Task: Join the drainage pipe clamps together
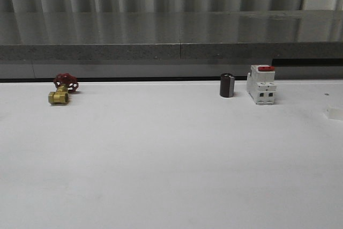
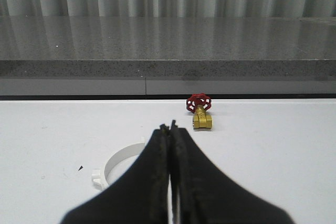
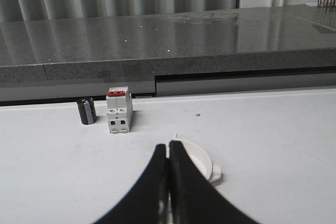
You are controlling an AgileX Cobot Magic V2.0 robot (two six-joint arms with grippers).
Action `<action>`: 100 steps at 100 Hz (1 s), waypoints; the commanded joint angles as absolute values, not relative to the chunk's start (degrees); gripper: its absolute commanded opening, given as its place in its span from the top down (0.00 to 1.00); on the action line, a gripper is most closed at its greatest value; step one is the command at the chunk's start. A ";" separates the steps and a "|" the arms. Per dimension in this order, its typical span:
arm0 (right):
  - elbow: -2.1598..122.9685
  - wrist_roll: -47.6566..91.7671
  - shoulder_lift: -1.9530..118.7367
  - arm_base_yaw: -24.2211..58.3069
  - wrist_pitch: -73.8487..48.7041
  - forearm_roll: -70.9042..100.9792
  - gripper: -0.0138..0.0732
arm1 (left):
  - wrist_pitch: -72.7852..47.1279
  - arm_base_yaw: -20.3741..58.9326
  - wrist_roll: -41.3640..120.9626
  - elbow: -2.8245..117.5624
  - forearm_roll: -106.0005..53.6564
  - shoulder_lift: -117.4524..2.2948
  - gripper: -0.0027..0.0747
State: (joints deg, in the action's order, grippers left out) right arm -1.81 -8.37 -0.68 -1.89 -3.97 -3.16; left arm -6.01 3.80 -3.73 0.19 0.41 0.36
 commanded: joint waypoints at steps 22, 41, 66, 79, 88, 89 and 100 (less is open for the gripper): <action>-0.58 -8.12 -1.75 -2.04 0.84 -3.36 0.92 | -1.81 3.81 -4.15 -1.80 0.00 2.15 0.99; -0.58 -8.12 -1.75 -2.04 0.84 -3.36 0.92 | -3.89 3.81 -4.03 -1.80 0.32 2.15 0.99; -0.58 -8.12 -1.75 -2.04 0.84 -3.36 0.92 | -19.22 3.81 -3.76 7.37 5.45 -0.83 0.99; -0.58 -8.12 -1.75 -2.04 0.84 -3.36 0.92 | -19.23 3.81 -3.67 15.25 6.94 -7.38 0.99; -0.58 -8.12 -1.75 -2.04 0.84 -3.36 0.92 | -21.49 3.81 -3.67 20.78 3.15 -13.38 0.99; -0.58 -8.12 -1.75 -2.04 0.84 -3.36 0.92 | -21.86 3.81 -3.67 21.23 2.75 -13.86 0.99; -0.58 -8.12 -1.75 -2.04 0.84 -3.36 0.92 | -30.04 3.81 -3.67 28.48 2.40 -21.19 0.99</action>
